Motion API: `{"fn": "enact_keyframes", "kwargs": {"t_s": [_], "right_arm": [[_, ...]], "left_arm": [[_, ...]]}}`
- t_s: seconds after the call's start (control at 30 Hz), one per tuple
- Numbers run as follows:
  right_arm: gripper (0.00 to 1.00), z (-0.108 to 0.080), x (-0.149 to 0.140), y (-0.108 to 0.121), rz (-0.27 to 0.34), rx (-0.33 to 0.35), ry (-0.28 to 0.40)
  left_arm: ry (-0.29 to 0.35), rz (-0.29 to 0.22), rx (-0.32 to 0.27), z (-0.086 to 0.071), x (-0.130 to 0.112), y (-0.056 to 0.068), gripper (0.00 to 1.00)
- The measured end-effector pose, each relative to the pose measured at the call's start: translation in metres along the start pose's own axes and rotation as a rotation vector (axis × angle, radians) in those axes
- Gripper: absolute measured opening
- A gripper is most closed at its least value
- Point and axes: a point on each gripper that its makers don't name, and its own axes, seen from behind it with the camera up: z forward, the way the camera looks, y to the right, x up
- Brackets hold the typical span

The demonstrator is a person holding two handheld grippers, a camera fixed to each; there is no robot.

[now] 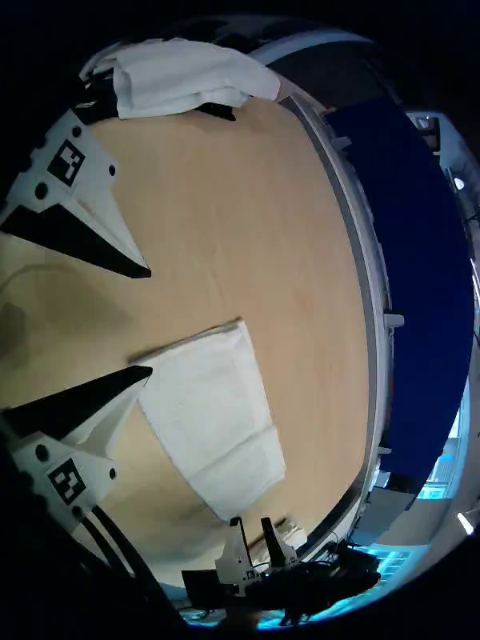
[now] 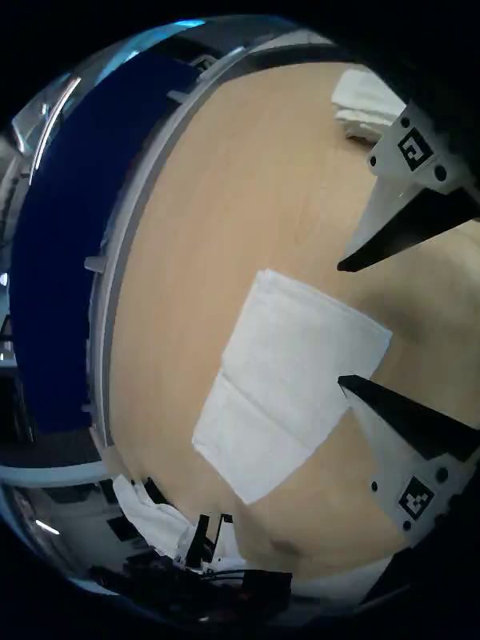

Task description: Fold towel

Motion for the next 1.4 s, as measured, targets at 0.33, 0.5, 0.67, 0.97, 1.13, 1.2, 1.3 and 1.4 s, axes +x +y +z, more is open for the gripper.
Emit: {"fn": "enact_keyframes", "kwargs": {"t_s": [0.33, 0.5, 0.67, 0.97, 1.13, 1.2, 1.3, 1.4], "right_arm": [[1.00, -0.002, -0.011, -0.015, -0.128, 0.090, -0.049], [1.00, -0.001, -0.012, -0.018, -0.163, 0.111, -0.062], [0.98, 0.001, -0.013, -0.018, -0.180, 0.120, -0.074], [0.74, 0.002, -0.023, -0.018, -0.203, 0.134, -0.111], [0.66, 0.003, -0.030, -0.018, -0.209, 0.142, -0.132], [0.63, 0.003, -0.032, -0.018, -0.210, 0.144, -0.138], [0.60, 0.004, -0.035, -0.017, -0.209, 0.143, -0.148], [0.57, 0.004, -0.037, -0.018, -0.207, 0.143, -0.154]], "left_arm": [[0.001, -0.065, 0.056, -0.031, -0.027, -0.010, 0.80], [0.001, -0.099, 0.073, -0.041, -0.038, -0.012, 0.80], [0.004, -0.112, 0.084, -0.047, -0.042, -0.013, 0.80], [0.009, -0.136, 0.101, -0.061, -0.049, -0.013, 0.81], [-0.001, -0.158, 0.114, -0.069, -0.060, -0.015, 0.80], [-0.004, -0.164, 0.117, -0.073, -0.064, -0.015, 0.80], [-0.007, -0.170, 0.124, -0.078, -0.068, -0.017, 0.80], [-0.008, -0.175, 0.129, -0.081, -0.071, -0.018, 0.80]]}}
